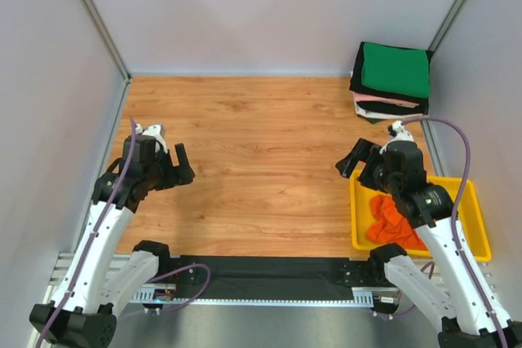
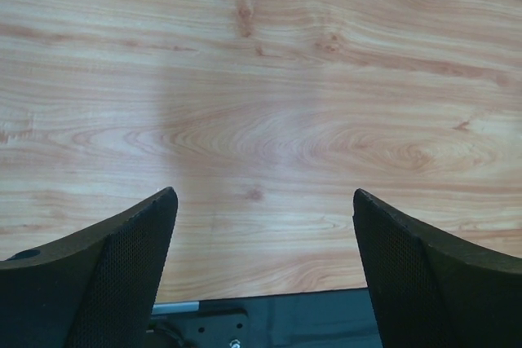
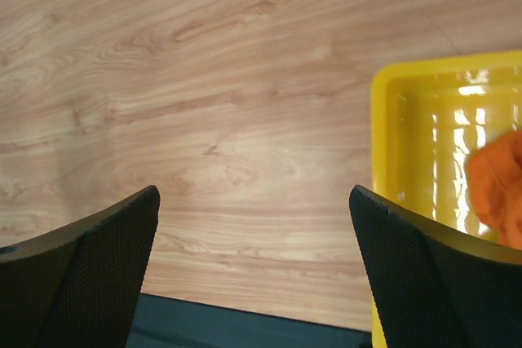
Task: Fold and stack the t-shirts
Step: Reset both grippers
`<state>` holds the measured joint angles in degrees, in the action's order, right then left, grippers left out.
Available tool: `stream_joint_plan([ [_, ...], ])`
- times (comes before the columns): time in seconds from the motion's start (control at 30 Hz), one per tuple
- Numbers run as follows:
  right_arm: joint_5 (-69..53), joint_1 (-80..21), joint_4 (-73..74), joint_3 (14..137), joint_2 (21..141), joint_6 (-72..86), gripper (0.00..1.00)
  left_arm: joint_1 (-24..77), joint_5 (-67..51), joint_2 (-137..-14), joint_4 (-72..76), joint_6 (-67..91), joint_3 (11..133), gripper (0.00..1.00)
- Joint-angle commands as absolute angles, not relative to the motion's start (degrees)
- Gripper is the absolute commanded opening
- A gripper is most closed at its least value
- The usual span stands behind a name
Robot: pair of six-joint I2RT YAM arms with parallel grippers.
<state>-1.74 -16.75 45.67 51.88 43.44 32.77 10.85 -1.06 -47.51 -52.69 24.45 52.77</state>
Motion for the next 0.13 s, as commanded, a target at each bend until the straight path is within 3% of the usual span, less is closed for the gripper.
stream_joint_plan([
  [0.0, 6.8, -17.0, 51.0, 51.3, 38.9, 37.0, 1.0, 10.9, -5.0, -45.1, -49.2, 22.6, 51.2, 0.94],
  [0.1, 11.4, -17.0, 55.3, 49.0, 38.9, 41.8, 1.0, 10.9, -1.9, -43.0, -49.3, 22.9, 52.1, 0.95],
])
